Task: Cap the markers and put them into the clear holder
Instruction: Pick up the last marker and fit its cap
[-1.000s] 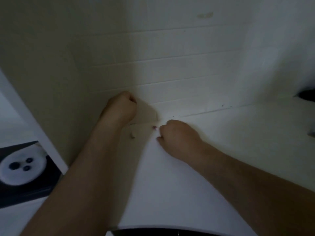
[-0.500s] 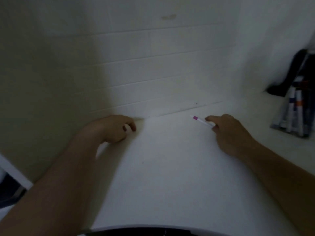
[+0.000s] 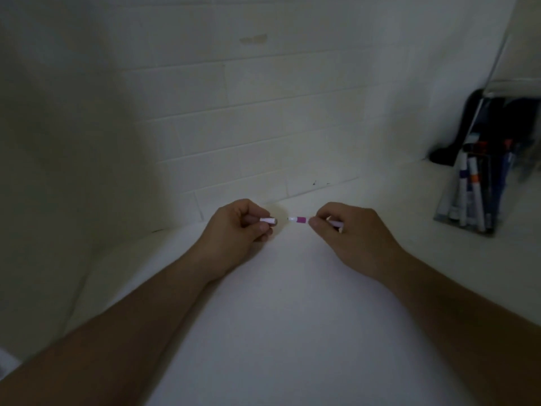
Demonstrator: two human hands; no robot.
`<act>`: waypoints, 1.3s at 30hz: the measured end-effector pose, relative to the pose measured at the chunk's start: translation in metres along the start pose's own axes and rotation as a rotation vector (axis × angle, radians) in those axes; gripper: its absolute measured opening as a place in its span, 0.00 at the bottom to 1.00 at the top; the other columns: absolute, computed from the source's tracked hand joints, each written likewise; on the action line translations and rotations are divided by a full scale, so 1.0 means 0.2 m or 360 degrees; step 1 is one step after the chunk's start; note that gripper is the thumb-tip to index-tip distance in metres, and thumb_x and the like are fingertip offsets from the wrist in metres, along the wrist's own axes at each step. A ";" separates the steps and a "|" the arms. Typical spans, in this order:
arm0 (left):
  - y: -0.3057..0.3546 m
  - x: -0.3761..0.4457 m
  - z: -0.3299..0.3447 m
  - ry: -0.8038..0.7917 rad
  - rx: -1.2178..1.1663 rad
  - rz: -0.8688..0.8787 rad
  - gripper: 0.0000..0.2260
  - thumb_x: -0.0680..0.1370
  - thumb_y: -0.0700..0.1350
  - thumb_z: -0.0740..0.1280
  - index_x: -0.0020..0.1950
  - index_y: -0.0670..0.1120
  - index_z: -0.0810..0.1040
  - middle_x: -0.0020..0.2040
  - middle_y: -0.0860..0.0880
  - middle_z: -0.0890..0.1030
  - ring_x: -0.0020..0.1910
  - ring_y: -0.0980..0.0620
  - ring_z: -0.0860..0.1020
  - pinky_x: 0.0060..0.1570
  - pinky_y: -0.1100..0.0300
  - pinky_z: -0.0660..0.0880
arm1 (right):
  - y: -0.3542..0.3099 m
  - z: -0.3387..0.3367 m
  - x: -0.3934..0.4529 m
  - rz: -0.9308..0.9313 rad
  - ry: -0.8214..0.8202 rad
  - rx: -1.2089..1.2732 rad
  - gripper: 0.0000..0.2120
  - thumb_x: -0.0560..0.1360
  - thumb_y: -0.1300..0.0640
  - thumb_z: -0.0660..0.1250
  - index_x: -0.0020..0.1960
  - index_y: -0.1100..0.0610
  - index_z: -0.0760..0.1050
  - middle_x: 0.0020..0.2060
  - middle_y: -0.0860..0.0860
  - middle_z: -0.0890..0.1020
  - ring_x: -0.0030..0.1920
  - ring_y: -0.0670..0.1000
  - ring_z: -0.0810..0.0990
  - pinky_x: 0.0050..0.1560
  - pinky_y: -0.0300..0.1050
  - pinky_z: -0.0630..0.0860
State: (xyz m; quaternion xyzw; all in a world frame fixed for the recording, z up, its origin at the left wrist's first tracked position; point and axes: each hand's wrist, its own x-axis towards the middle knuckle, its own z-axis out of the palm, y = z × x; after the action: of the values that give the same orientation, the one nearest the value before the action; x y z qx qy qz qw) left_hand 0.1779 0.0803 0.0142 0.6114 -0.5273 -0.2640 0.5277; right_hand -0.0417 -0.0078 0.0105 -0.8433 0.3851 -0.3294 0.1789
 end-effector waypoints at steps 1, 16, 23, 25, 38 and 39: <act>0.00 0.00 0.00 -0.0005 -0.0080 -0.0013 0.03 0.78 0.29 0.66 0.50 0.34 0.78 0.39 0.45 0.85 0.34 0.55 0.81 0.38 0.66 0.77 | -0.01 0.00 0.00 -0.0019 0.0011 -0.0004 0.12 0.78 0.40 0.65 0.45 0.48 0.77 0.34 0.47 0.80 0.36 0.47 0.79 0.41 0.47 0.75; 0.02 -0.01 0.02 -0.0131 0.0410 0.0131 0.01 0.79 0.42 0.70 0.48 0.47 0.80 0.43 0.53 0.87 0.39 0.59 0.83 0.40 0.64 0.75 | 0.00 0.02 0.00 -0.0095 0.0025 -0.0148 0.12 0.79 0.40 0.64 0.46 0.48 0.76 0.32 0.47 0.78 0.34 0.47 0.76 0.36 0.46 0.73; 0.03 -0.02 0.03 -0.0100 0.0580 0.0163 0.02 0.79 0.45 0.70 0.48 0.52 0.79 0.41 0.57 0.86 0.41 0.62 0.83 0.43 0.69 0.74 | 0.01 0.05 0.00 -0.0233 0.0025 -0.0266 0.12 0.79 0.40 0.63 0.47 0.47 0.76 0.35 0.47 0.78 0.37 0.50 0.76 0.38 0.49 0.75; 0.04 -0.04 0.05 -0.0074 0.0692 0.0201 0.02 0.79 0.46 0.70 0.47 0.54 0.79 0.40 0.58 0.85 0.41 0.63 0.82 0.40 0.73 0.72 | 0.00 0.05 0.00 -0.0306 0.0067 -0.0306 0.10 0.79 0.42 0.64 0.47 0.48 0.76 0.37 0.47 0.78 0.38 0.50 0.75 0.39 0.48 0.73; 0.06 -0.06 0.12 0.0022 0.0592 0.0399 0.03 0.77 0.46 0.72 0.47 0.53 0.79 0.40 0.55 0.86 0.41 0.57 0.83 0.44 0.59 0.77 | 0.00 0.03 -0.01 -0.0320 -0.0017 -0.0122 0.09 0.81 0.50 0.64 0.58 0.43 0.79 0.46 0.44 0.83 0.47 0.48 0.77 0.50 0.48 0.73; 0.06 -0.06 0.13 -0.0003 0.0616 0.0416 0.04 0.77 0.47 0.72 0.49 0.54 0.79 0.41 0.55 0.85 0.41 0.58 0.82 0.43 0.61 0.77 | 0.00 0.03 -0.01 -0.0335 -0.0057 -0.0277 0.11 0.81 0.51 0.62 0.61 0.40 0.78 0.47 0.42 0.83 0.49 0.49 0.75 0.52 0.49 0.71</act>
State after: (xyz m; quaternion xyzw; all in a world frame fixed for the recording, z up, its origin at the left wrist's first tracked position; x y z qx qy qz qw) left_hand 0.1474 0.0827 0.0147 0.6275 -0.6432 -0.0880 0.4299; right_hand -0.0388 -0.0056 0.0058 -0.8971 0.3185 -0.2966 0.0763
